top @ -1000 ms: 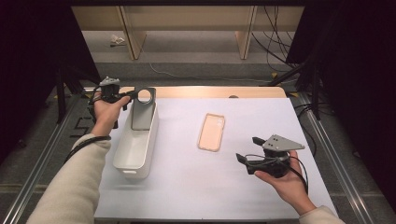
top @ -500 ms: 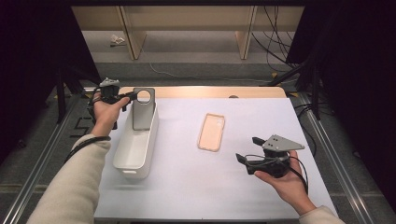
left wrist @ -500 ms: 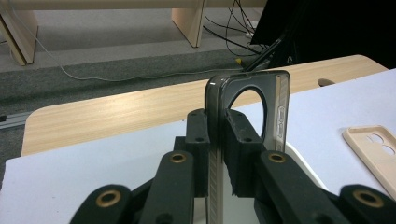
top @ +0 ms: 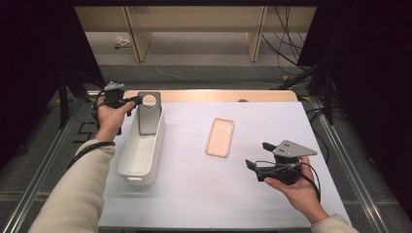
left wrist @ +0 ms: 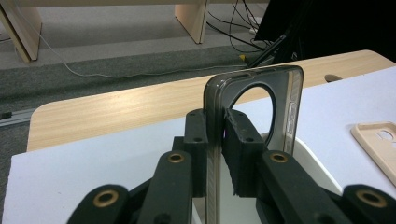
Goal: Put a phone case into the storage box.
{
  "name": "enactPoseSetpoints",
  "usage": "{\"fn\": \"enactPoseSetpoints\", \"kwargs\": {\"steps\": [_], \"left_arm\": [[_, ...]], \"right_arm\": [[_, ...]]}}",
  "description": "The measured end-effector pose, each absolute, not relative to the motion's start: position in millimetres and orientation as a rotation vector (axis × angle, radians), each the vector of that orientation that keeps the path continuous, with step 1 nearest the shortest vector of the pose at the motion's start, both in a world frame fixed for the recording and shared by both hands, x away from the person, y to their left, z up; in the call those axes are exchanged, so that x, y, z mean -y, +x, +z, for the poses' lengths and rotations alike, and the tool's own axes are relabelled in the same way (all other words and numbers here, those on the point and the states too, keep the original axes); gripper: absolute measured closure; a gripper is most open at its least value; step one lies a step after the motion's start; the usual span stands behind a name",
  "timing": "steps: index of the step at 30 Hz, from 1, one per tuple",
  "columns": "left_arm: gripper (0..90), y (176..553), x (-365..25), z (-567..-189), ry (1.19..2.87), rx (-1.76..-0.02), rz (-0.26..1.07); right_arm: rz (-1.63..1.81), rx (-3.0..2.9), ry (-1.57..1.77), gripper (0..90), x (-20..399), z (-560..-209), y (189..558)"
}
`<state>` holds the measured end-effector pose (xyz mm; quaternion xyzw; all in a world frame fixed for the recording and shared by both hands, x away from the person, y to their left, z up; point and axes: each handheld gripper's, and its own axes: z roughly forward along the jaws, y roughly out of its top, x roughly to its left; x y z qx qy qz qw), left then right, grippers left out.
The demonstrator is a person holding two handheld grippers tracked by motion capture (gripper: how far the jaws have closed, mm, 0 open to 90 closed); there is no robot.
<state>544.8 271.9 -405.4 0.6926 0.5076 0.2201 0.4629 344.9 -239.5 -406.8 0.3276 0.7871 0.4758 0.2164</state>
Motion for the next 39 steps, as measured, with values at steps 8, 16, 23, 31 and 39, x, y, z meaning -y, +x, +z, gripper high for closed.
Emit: {"fn": "enactPoseSetpoints", "kwargs": {"steps": [8,16,23,31,39], "left_arm": [[77.6,547.9,-270.9,-406.5,1.721,-1.251,0.564],[75.9,550.5,-268.9,-408.1,1.734,-1.254,0.591],[73.6,552.2,-267.6,-409.2,1.742,-1.259,0.599],[68.5,552.0,-268.3,-411.3,1.748,-1.262,0.595],[55.2,548.1,-270.6,-407.8,1.762,-1.265,0.61]], "right_arm": [[1.318,-2.182,0.907,16.6,239.5,-406.9,345.0],[1.319,-2.181,0.907,16.6,239.1,-407.2,345.1],[1.318,-2.183,0.905,16.6,239.0,-407.2,344.8],[1.32,-2.185,0.905,16.6,238.8,-407.1,344.7],[1.319,-2.187,0.903,16.6,238.5,-406.9,344.5]]}}
